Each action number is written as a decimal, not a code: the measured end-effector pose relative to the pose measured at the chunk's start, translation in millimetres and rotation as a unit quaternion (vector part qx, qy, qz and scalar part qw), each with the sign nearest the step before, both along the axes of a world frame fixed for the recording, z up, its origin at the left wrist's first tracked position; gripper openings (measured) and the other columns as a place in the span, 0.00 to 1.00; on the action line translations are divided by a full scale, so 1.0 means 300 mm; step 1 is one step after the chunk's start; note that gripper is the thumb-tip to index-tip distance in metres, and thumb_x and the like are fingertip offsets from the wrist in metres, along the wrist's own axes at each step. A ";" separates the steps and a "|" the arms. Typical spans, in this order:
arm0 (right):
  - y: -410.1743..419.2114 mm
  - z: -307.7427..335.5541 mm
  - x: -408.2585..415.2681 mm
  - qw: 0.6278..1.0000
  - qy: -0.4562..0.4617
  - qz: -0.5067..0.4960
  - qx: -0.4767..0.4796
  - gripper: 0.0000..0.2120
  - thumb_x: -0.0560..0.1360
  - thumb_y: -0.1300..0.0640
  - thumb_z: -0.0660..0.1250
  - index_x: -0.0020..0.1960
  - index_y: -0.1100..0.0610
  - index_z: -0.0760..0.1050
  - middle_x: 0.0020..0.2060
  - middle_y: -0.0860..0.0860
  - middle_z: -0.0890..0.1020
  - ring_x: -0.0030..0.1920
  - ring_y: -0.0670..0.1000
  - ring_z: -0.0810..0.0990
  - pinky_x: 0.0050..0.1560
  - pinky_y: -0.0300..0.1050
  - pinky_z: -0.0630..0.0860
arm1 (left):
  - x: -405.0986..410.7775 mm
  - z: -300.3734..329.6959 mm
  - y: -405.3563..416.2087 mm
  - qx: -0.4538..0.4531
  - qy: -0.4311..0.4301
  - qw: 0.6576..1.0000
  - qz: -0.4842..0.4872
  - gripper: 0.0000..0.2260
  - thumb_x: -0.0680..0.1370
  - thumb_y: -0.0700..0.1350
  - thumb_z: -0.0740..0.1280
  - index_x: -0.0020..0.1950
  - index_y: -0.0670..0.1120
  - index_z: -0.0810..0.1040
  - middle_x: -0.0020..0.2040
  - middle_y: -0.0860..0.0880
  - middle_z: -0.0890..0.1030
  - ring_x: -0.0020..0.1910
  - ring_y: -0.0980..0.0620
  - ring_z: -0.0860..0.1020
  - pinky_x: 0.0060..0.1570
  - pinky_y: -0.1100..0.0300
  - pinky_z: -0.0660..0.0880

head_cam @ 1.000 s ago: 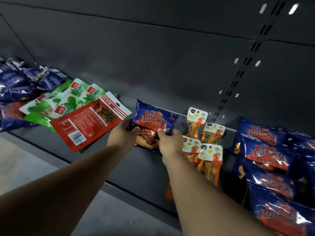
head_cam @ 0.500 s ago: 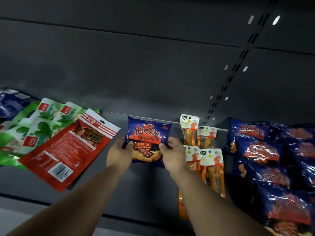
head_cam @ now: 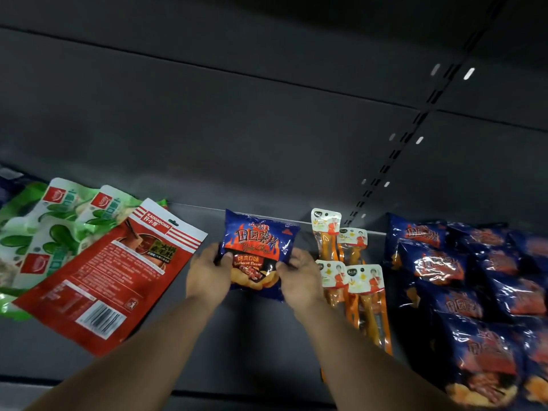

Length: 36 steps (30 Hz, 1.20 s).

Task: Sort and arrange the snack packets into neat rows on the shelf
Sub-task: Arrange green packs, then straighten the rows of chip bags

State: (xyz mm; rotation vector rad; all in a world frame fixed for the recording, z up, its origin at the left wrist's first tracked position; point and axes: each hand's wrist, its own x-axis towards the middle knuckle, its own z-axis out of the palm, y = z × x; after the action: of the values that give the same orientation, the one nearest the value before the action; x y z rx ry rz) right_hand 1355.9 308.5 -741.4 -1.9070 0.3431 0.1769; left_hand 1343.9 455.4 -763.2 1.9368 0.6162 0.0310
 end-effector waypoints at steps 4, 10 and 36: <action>0.001 -0.008 -0.007 1.000 0.009 0.003 -0.007 0.12 0.77 0.62 0.66 0.60 0.54 0.74 0.49 0.45 0.80 0.52 0.45 0.78 0.58 0.44 0.75 | -0.002 -0.006 -0.004 -0.011 0.002 1.000 0.005 0.11 0.80 0.45 0.62 0.62 0.46 0.75 0.55 0.43 0.78 0.54 0.45 0.76 0.49 0.56 0.69; -0.028 -0.013 -0.003 0.999 0.029 -0.006 -0.012 0.11 0.77 0.62 0.65 0.58 0.53 0.73 0.51 0.46 0.80 0.53 0.47 0.78 0.55 0.43 0.75 | -0.007 -0.001 -0.036 -0.047 -0.009 0.999 0.010 0.12 0.79 0.44 0.64 0.62 0.44 0.75 0.50 0.48 0.78 0.51 0.48 0.76 0.48 0.57 0.69; -0.461 0.014 0.015 0.870 -0.029 0.165 -0.463 0.46 0.65 0.23 0.44 0.77 0.47 0.50 0.76 0.52 0.52 0.76 0.56 0.50 0.74 0.56 0.51 | 0.011 0.034 -0.237 -0.227 -0.002 0.973 -0.046 0.08 0.73 0.44 0.72 0.48 0.45 0.75 0.45 0.46 0.82 0.43 0.48 0.81 0.40 0.59 0.75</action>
State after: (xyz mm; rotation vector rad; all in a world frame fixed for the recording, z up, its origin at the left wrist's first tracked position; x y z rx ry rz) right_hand 1360.5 170.3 -737.1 -2.9205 0.0346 0.1997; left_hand 1347.1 384.1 -752.9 1.5164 0.4798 -0.1529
